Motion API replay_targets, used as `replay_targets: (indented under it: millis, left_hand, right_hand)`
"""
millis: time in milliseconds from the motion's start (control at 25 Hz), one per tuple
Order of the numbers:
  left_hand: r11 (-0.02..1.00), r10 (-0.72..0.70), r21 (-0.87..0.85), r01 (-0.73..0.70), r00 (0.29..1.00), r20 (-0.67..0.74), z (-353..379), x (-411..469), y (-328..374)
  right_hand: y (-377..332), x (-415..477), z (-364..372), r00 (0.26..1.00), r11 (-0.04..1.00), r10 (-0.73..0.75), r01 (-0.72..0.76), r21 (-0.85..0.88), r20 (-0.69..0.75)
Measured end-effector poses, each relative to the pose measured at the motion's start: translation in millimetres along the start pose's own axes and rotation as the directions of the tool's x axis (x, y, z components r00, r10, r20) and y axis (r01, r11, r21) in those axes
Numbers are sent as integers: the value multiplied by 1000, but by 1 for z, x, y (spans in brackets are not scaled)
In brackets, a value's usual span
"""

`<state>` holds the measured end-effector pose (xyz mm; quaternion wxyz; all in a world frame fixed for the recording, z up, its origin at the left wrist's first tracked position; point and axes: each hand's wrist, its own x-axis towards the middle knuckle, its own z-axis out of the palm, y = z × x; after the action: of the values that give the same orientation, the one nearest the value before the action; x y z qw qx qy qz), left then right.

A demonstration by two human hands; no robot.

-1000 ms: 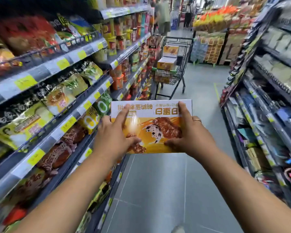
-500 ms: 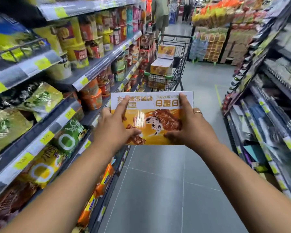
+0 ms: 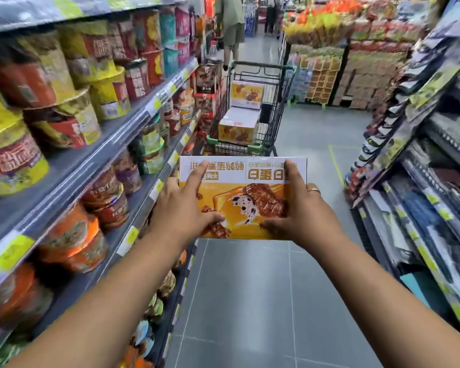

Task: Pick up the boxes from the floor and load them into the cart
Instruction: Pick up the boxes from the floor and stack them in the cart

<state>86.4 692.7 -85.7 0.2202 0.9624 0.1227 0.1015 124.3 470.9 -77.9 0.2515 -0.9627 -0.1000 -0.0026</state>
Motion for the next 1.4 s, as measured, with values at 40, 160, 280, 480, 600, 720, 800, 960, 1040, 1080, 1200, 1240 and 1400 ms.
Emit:
replay_targets:
  millis: [40, 160, 280, 480, 600, 720, 800, 960, 1040, 1080, 1200, 1240, 1400]
  left_hand:
    - [1000, 13, -1, -13, 1000, 13, 4, 33, 1]
    - [999, 45, -3, -45, 998, 43, 16, 114, 7]
    - [997, 72, 38, -74, 995, 65, 38, 200, 20]
    - [998, 54, 30, -56, 997, 60, 88, 338, 45]
    - [998, 36, 49, -39, 997, 63, 115, 420, 64]
    - [998, -5, 64, 1, 997, 71, 135, 497, 76]
    - [997, -15, 75, 9, 997, 76, 146, 540, 80]
    - [996, -39, 82, 31, 995, 97, 180, 651, 75]
    - [998, -40, 58, 34, 993, 108, 200, 714, 67]
    - [998, -28, 52, 22, 993, 114, 209, 743, 62]
    - [999, 6, 38, -11, 993, 120, 234, 838, 48]
    - [999, 10, 32, -14, 991, 134, 243, 868, 43]
    - [997, 16, 71, -30, 981, 193, 278, 966, 21]
  right_hand:
    - [1, 29, 1, 1000, 1000, 15, -15, 7, -15]
    - [8, 101, 4, 998, 998, 60, -60, 16, -13]
    - [24, 184, 7, 995, 995, 96, -96, 16, -19]
    - [63, 334, 10, 997, 997, 71, -70, 13, -9]
    - [86, 428, 5, 999, 999, 33, -34, 14, 36]
    - [102, 514, 4, 997, 1000, 6, -6, 11, 78]
    - [108, 561, 5, 995, 1000, 5, -6, 13, 98]
    - [117, 677, 23, 994, 1000, 3, -4, 8, 110]
    - [120, 738, 38, 995, 1000, 14, -15, 2, 101]
    - [121, 765, 45, 995, 1000, 25, -25, 0, 98]
    - [121, 852, 71, 996, 998, 64, -63, -10, 65]
    - [121, 880, 80, 994, 996, 86, -85, -11, 63]
    - [122, 967, 116, 981, 986, 167, -168, -1, 101]
